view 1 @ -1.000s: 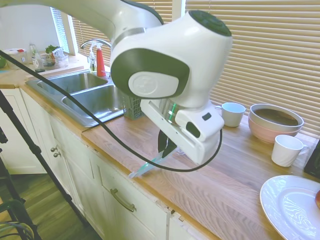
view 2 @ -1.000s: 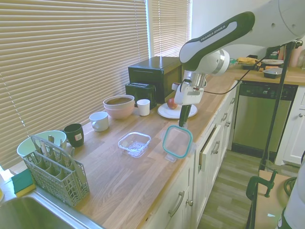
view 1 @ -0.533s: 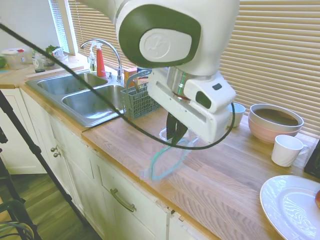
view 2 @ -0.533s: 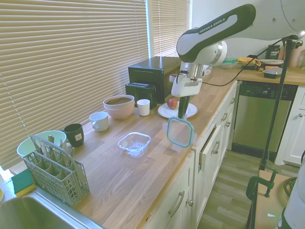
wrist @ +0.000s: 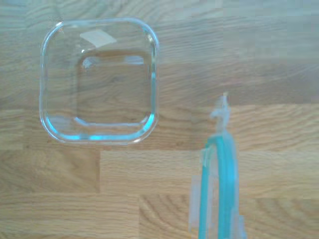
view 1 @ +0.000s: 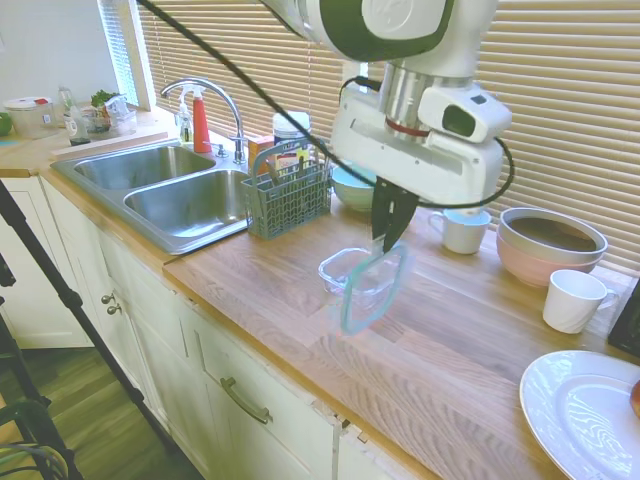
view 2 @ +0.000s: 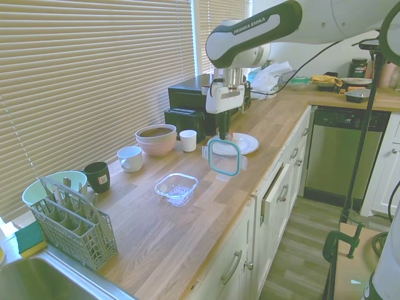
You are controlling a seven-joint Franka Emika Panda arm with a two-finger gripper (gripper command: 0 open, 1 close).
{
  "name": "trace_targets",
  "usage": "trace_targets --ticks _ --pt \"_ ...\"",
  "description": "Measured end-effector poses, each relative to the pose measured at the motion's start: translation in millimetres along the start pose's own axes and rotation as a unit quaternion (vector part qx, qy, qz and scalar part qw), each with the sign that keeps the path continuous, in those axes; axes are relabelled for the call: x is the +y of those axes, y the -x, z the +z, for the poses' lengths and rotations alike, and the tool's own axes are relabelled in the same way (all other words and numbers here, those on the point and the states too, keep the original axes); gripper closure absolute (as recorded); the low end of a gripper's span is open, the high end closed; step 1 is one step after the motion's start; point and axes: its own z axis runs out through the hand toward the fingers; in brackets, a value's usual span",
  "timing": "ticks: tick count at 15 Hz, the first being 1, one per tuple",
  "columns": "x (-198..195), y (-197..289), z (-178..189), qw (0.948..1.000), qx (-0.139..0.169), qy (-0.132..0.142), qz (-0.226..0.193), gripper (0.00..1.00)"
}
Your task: Cover the lid of the food container
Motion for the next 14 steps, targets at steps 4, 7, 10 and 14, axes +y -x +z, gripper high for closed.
trace_targets --ticks 4,7,10,14 --pt "-34.0 -17.2 -9.2 0.9995 0.006 0.026 -0.019 1.00" --pt "-52.9 -30.3 -6.1 0.9988 0.004 0.040 -0.026 1.00" --pt "-63.9 -36.3 -4.3 0.9982 0.005 0.050 -0.032 1.00" --pt "-90.6 -26.7 2.7 0.9976 0.005 0.058 -0.039 1.00"
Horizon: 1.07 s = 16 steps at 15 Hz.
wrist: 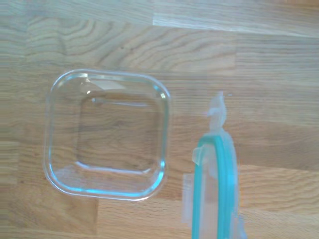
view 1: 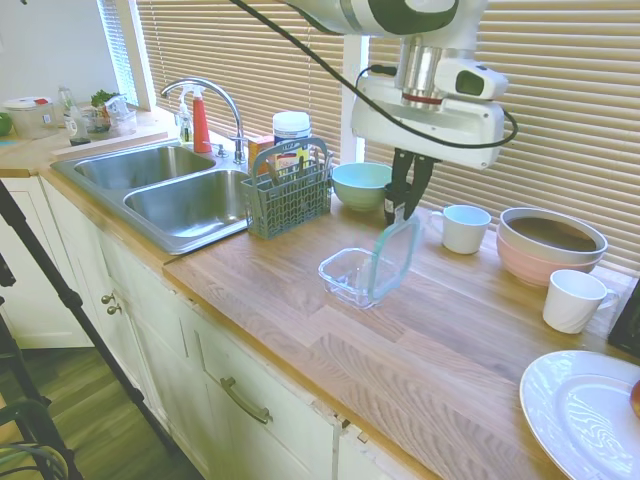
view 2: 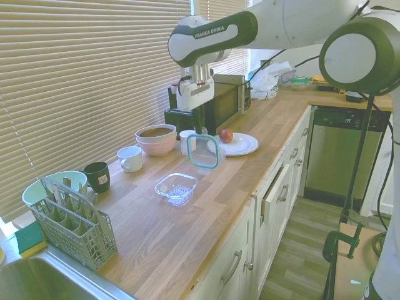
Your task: Cover the lid of the food container
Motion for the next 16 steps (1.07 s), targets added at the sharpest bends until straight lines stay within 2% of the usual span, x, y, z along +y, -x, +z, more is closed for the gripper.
trace_targets --ticks 4,11,16 --pt "-35.3 12.6 13.0 0.9999 -0.006 0.010 -0.006 1.00" --pt "-84.5 39.4 18.2 0.9994 0.007 0.031 -0.014 1.00" --pt "-114.4 45.2 48.6 0.9980 0.010 0.060 -0.020 1.00"
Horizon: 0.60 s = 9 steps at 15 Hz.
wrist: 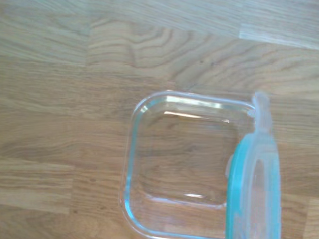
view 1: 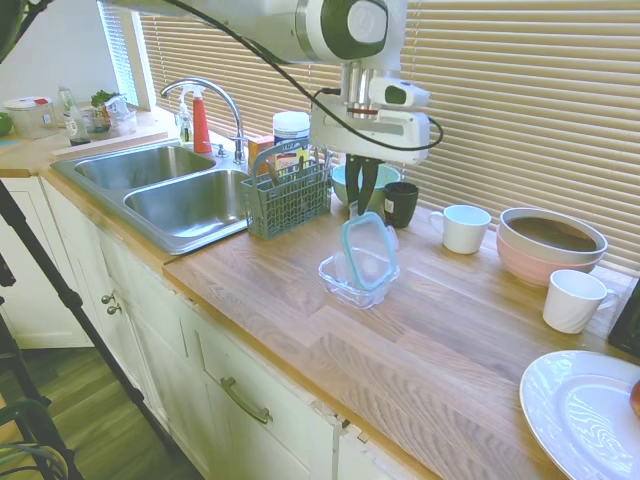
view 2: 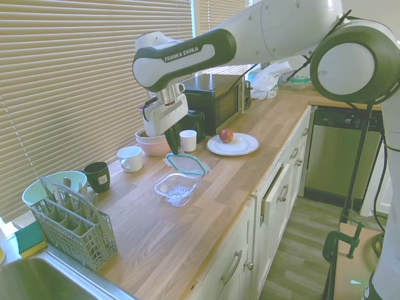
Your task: Cover the lid of the food container
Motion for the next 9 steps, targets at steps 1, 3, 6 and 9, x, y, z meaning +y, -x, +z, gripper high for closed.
trace_targets --ticks 1,3,6,9 --pt "-6.9 2.0 3.8 1.0000 0.001 0.004 -0.001 1.00" --pt "-17.1 6.3 6.4 0.9999 0.005 0.010 -0.003 1.00" --pt "-32.7 13.0 12.4 0.9996 0.013 0.021 -0.011 1.00" --pt "-54.0 19.9 28.1 0.9988 0.023 0.038 -0.021 1.00"
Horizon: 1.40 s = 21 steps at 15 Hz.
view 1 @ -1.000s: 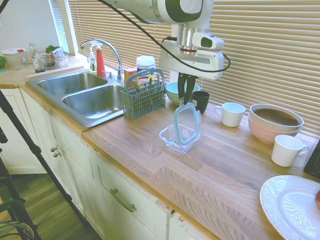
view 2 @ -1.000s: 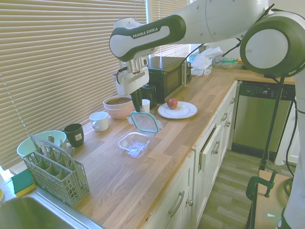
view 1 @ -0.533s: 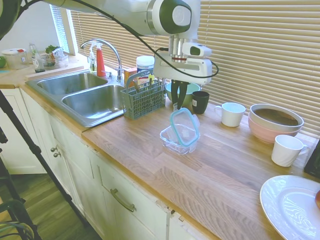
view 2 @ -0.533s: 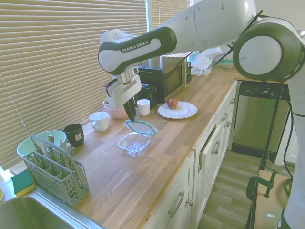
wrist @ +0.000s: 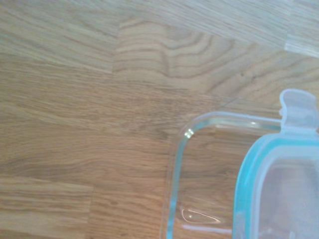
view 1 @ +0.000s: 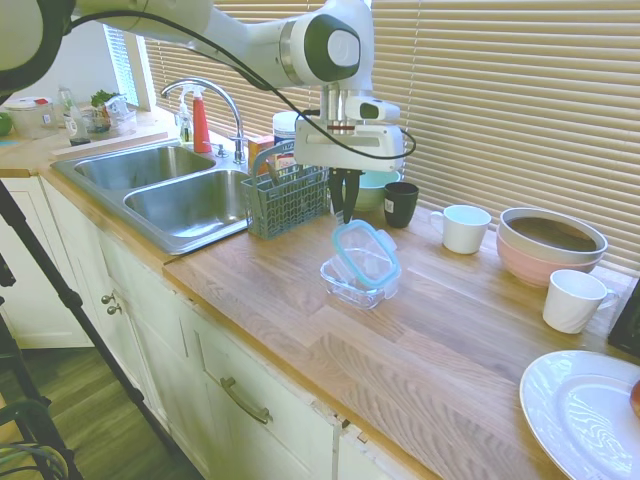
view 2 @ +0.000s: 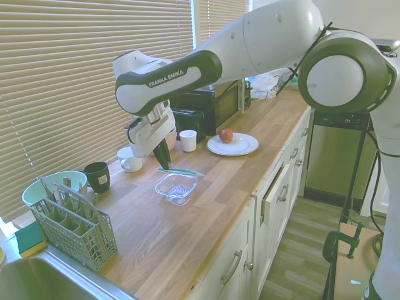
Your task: Cover the lid of the food container
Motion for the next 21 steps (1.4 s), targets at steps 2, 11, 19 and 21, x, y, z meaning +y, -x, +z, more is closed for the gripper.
trace_targets --ticks 2,11,19,21 --pt "-16.1 4.0 14.4 0.9999 0.003 0.011 -0.007 1.00" --pt "-32.8 10.7 51.6 0.9991 0.023 0.015 -0.031 1.00" --pt "-19.0 16.8 57.7 0.9967 0.028 0.031 -0.069 1.00" --pt "-16.5 14.5 58.0 0.9971 0.029 0.031 -0.063 0.00"
